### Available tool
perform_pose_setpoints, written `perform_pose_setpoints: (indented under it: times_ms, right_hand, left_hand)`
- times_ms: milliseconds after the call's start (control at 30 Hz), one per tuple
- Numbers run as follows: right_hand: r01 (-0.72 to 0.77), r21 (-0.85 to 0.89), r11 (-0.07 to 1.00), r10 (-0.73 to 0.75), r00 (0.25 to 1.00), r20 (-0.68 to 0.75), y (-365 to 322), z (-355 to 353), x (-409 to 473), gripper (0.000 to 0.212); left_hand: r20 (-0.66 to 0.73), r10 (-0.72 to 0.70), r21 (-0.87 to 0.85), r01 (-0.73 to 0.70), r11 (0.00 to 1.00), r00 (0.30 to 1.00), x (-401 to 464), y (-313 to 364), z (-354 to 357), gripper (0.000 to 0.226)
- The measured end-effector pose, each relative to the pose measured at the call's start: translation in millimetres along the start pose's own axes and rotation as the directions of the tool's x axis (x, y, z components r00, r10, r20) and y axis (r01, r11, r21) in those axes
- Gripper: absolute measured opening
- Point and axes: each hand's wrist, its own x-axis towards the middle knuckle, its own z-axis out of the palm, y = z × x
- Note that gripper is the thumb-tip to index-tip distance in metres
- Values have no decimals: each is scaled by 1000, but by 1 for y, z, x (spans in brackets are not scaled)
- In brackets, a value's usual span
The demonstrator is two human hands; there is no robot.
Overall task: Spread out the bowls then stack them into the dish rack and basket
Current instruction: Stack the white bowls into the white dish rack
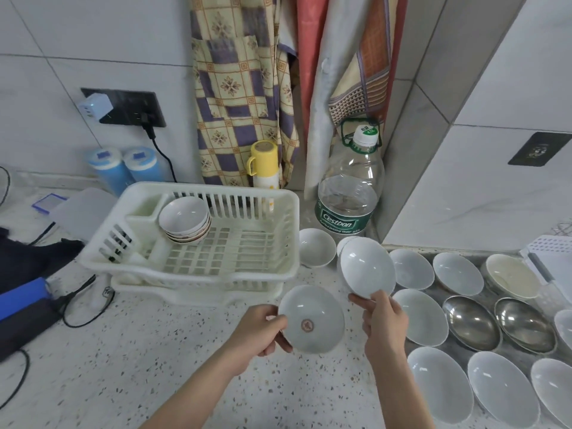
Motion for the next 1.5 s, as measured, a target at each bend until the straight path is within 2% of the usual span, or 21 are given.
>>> perform_pose_setpoints:
  times_ms: [100, 167, 333, 567, 733, 900, 1100, 1267, 1500]
  right_hand:
    - [98, -13, 995, -97, 994, 44, -27, 21, -4, 10]
    - [153, -31, 988, -150, 984, 92, -41, 39, -8, 10]
    - [234, -160, 959, -198, 958, 209, -51, 95, -17, 16]
    - [244, -376, 894, -115, 936, 334, -22, 172, -6, 17]
    - [223, -527, 820, -20, 931, 363, 1, 214, 11, 18]
    - [168, -653, 738, 100, 931, 352, 24, 237, 25, 20]
    - [112, -688, 717, 210, 906, 367, 39, 250, 42, 44]
    - [50, -682, 729, 263, 900, 348, 42, 261, 49, 45]
    - [67, -727, 684, 289, 890, 354, 46, 270, 51, 45]
  left_hand:
    - [35, 76, -48, -74, 996, 997, -12, 22, -26, 22]
    - [6, 131, -89, -130, 988, 991, -17, 33, -47, 22]
    - [-229, 204, -128, -237, 963, 952, -12, 50, -107, 20]
    - [-451, 191, -247, -327, 912, 872, 20, 48, -182, 18]
    - [-445, 172, -393, -364, 845, 879, 47, 40, -216, 22]
    - [-454, 167, -448, -386, 807, 875, 67, 41, -227, 23]
    - [-450, 145, -499, -382, 778, 881, 79, 44, -229, 29]
    - [-431, 119, -536, -360, 764, 894, 87, 45, -231, 30]
    - [-425, 95, -583, -353, 732, 900, 94, 44, -234, 34]
